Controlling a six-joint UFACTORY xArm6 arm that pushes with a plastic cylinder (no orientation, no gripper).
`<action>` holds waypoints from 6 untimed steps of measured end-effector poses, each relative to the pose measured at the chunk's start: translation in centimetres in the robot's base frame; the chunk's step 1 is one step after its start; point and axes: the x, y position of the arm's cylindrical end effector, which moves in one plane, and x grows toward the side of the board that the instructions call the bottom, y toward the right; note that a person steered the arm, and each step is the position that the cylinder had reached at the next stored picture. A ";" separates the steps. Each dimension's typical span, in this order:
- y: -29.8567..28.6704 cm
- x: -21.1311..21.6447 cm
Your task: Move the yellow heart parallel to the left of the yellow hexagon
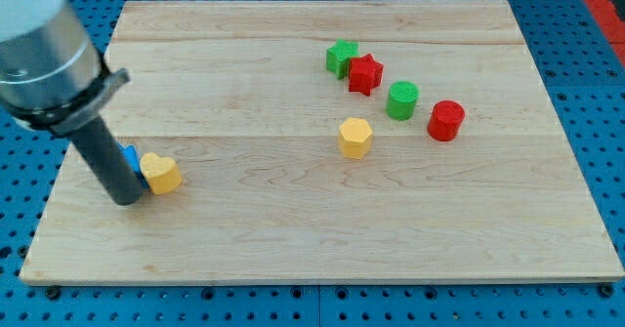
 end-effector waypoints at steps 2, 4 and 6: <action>3.9 -4.9; 2.4 -6.2; 10.1 -6.0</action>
